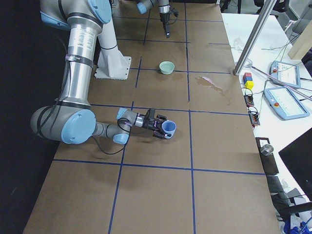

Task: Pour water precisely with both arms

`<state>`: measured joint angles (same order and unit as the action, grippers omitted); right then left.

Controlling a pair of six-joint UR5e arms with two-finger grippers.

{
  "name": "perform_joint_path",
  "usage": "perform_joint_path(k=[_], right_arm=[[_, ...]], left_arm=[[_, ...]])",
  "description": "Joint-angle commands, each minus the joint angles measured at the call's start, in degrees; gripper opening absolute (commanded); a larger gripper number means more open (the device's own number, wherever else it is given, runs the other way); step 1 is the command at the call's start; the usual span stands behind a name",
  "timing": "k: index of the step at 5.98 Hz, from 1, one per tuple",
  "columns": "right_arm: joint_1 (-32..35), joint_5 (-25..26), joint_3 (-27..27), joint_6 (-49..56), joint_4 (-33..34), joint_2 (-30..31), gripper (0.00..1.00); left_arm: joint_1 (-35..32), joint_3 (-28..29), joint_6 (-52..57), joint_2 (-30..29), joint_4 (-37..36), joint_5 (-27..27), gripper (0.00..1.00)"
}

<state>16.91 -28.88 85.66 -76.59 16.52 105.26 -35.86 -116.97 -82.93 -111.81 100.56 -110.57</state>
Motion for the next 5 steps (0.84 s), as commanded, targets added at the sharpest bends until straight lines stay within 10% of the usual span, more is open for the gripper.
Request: perform_joint_path(k=[1,2,3,4,5], right_arm=[[0.0,0.0,-0.8,0.0,-0.1,-0.1,0.26],[0.0,0.0,-0.8,0.0,-0.1,-0.1,0.35],[0.0,0.1,-1.0,0.0,-0.1,-0.1,0.79],[0.1,0.1,-0.9,0.0,-0.2,0.0,1.0],[0.1,0.1,-0.8,0.0,-0.2,0.0,1.0]], left_arm=[[0.0,-0.1,0.0,0.0,0.0,0.0,1.0],[0.0,-0.1,0.0,0.1,0.0,-0.1,1.0],[0.0,-0.1,0.0,0.1,0.0,0.0,1.0],[0.0,-0.2,0.0,0.2,0.0,-0.1,1.0],[0.0,-0.1,0.0,0.2,0.0,-0.1,1.0]])
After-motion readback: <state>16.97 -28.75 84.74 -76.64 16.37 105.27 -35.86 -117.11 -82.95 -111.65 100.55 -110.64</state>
